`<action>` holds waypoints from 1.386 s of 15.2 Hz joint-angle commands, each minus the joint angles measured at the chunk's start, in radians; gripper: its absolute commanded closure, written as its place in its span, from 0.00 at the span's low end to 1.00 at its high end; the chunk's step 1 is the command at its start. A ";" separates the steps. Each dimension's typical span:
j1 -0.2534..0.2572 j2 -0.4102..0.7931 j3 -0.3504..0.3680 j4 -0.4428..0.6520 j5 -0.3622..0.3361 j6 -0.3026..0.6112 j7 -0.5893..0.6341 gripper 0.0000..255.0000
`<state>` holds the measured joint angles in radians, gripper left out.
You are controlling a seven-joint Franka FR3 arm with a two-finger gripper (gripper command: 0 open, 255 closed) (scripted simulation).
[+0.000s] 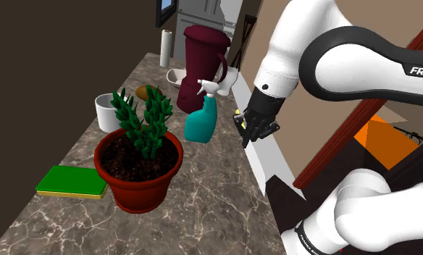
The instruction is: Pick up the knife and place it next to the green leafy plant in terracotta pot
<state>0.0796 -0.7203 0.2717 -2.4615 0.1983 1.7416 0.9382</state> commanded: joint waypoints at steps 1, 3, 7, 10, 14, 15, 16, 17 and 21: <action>0.002 -0.001 0.005 -0.029 0.005 0.028 0.000 1.00; 0.004 0.000 0.009 -0.055 0.009 0.055 -0.001 1.00; 0.007 0.005 0.019 -0.105 0.017 0.110 -0.004 1.00; 0.009 0.012 0.026 -0.140 0.023 0.153 -0.005 1.00; 0.012 0.025 0.037 -0.186 0.032 0.211 -0.007 1.00; 0.013 0.030 0.039 -0.197 0.035 0.227 -0.008 1.00; 0.014 0.034 0.042 -0.207 0.037 0.242 -0.008 1.00; 0.014 0.039 0.045 -0.218 0.039 0.257 -0.009 1.00; 0.016 0.060 0.056 -0.254 0.047 0.314 -0.010 1.00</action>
<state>0.0956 -0.6650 0.3252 -2.7070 0.2440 2.0419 0.9288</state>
